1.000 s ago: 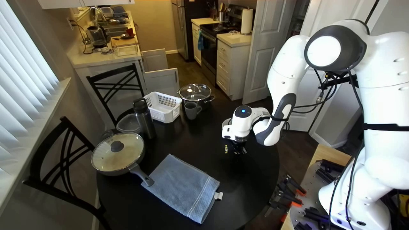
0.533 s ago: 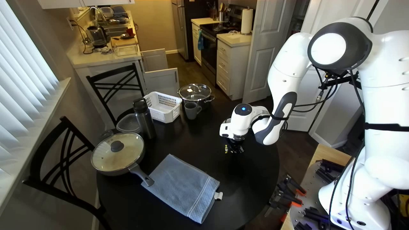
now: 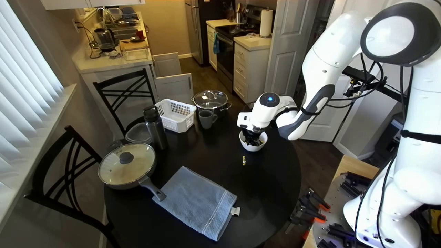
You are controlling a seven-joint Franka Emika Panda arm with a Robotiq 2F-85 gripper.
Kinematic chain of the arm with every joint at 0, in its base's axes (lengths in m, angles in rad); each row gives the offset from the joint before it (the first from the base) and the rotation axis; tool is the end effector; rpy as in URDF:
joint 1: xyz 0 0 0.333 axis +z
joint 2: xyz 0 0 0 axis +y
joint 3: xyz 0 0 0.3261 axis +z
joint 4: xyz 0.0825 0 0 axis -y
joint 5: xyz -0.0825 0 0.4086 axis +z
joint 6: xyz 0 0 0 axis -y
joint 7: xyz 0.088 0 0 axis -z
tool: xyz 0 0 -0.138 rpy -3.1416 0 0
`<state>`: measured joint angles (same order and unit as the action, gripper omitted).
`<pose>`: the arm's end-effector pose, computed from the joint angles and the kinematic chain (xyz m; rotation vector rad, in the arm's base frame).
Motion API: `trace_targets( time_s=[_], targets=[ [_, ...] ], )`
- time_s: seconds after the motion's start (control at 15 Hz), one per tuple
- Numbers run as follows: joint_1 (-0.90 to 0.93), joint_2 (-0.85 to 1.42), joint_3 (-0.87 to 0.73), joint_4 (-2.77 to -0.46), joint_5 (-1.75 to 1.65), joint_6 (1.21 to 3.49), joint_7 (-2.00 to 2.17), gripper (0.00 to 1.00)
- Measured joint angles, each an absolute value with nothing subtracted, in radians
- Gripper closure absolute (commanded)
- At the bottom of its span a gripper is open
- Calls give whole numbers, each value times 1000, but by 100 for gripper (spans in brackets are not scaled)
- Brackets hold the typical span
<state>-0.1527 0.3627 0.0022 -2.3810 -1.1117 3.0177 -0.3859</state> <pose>0.5169 -0.0146 0.1397 2.2147 1.7268 0.2171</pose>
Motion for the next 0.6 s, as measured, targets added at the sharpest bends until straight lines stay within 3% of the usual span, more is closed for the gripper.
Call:
trace_targets(
  time_s=[0.4, 0.47, 0.6],
  targets=[
    [-94, 290, -127, -2364, -1372, 3015, -114, 96],
    [-89, 286, -141, -2358, -1422, 3015, -61, 61],
    [-87, 284, -157, -2351, -1498, 3015, 26, 53]
  ],
)
